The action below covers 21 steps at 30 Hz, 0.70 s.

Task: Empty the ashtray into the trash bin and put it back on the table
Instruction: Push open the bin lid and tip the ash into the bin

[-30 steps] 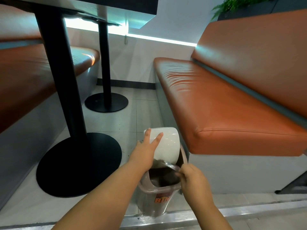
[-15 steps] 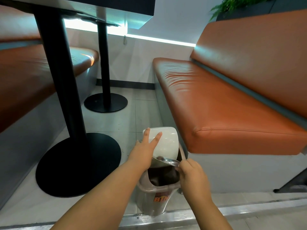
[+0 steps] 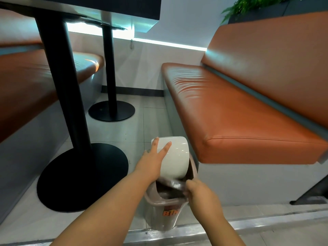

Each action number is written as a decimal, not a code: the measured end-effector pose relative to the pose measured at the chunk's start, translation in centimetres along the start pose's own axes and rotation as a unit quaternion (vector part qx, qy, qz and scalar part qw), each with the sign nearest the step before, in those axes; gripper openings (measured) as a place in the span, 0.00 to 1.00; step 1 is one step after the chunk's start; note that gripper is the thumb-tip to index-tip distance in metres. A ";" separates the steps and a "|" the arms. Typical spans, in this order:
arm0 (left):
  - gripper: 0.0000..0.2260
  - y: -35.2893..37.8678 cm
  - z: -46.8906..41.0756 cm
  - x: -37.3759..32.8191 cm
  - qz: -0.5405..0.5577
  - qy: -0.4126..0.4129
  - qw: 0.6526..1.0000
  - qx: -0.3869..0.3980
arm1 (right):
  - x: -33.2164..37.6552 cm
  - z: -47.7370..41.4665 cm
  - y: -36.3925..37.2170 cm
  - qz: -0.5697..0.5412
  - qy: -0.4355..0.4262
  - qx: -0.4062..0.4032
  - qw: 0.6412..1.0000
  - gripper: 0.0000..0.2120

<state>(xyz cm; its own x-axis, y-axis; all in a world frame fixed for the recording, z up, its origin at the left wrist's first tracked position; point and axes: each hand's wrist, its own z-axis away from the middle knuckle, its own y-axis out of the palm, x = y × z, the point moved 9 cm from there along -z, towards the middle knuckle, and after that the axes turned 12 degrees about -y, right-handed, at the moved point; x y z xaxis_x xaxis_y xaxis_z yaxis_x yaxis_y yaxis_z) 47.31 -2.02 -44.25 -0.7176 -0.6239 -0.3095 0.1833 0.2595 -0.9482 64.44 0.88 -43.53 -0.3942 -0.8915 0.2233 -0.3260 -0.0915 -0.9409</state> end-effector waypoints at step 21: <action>0.14 -5.4 0.0 -0.5 0.514 -0.175 0.817 0.193 | -3.8 -2.6 -2.5 -0.695 0.292 -0.200 0.625 0.07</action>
<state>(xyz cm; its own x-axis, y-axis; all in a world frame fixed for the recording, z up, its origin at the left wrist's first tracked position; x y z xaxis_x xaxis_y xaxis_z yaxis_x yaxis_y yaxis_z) 46.75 -3.11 -38.99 0.1733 -0.4122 -0.8945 0.8148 0.5702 -0.1049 64.52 5.61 -41.41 0.3012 0.2518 0.9197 -0.8456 -0.3753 0.3797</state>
